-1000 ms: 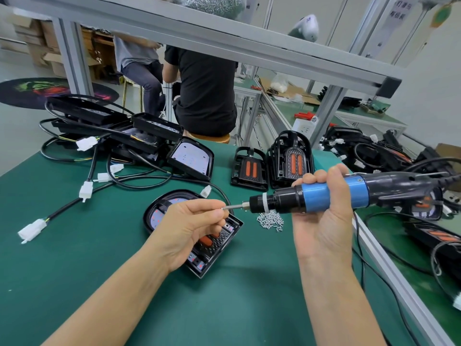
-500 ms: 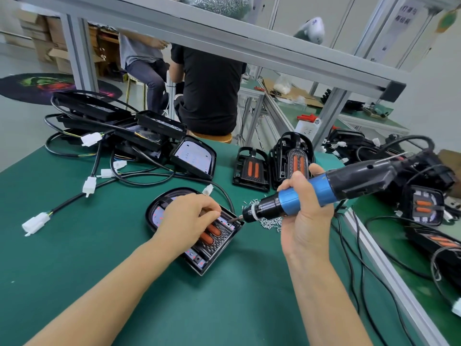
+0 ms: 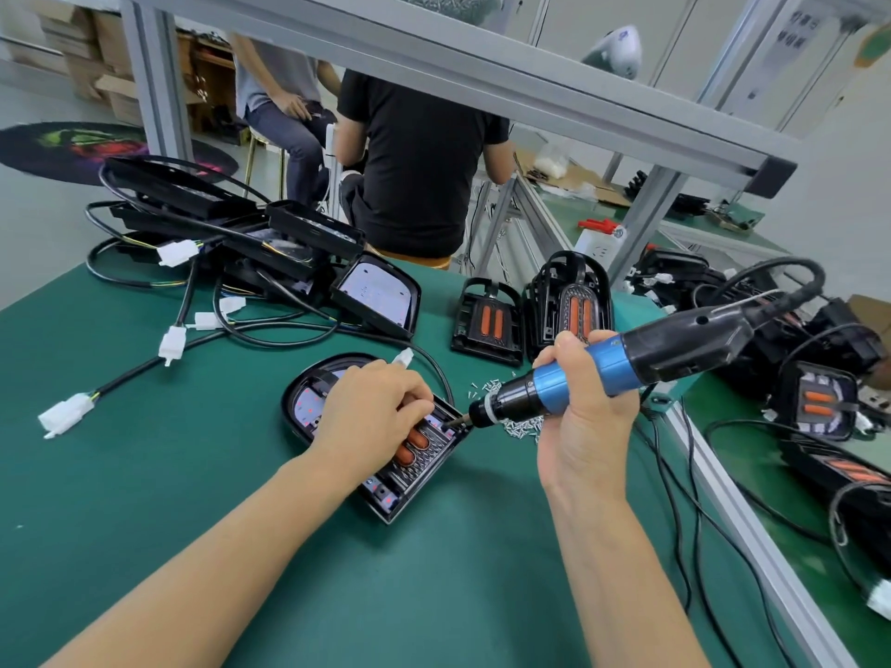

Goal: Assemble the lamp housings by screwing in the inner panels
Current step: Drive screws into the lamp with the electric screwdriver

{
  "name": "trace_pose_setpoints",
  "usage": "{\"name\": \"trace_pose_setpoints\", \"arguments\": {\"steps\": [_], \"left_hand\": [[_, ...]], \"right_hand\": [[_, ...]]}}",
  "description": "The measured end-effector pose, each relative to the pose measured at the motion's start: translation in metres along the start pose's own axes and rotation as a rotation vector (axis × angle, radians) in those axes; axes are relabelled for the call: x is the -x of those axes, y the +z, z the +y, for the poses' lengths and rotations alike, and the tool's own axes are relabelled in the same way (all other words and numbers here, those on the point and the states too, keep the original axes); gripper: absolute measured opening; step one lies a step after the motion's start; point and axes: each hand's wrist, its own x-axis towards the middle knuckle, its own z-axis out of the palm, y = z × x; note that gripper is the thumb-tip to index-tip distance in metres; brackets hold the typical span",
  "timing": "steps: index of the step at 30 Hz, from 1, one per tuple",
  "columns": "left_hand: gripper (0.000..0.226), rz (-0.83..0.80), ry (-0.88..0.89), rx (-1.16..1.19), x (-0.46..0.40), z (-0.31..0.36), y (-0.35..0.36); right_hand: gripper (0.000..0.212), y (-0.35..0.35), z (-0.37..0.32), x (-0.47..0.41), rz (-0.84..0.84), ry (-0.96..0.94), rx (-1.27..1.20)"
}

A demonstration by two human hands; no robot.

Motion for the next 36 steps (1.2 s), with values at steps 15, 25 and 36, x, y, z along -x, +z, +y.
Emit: {"name": "trace_pose_setpoints", "arguments": {"steps": [15, 25, 36], "left_hand": [[0.020, -0.031, -0.075, 0.163, -0.006, -0.001, 0.002], [0.015, -0.121, -0.048, 0.259, -0.054, 0.028, 0.011], [0.015, -0.388, -0.027, 0.183, -0.086, 0.043, 0.049]], "right_hand": [[0.035, -0.009, -0.003, -0.003, 0.020, 0.019, -0.084], [0.025, -0.043, -0.021, -0.020, 0.196, -0.071, -0.114], [0.024, -0.070, -0.026, -0.030, 0.284, -0.095, -0.177]]}}
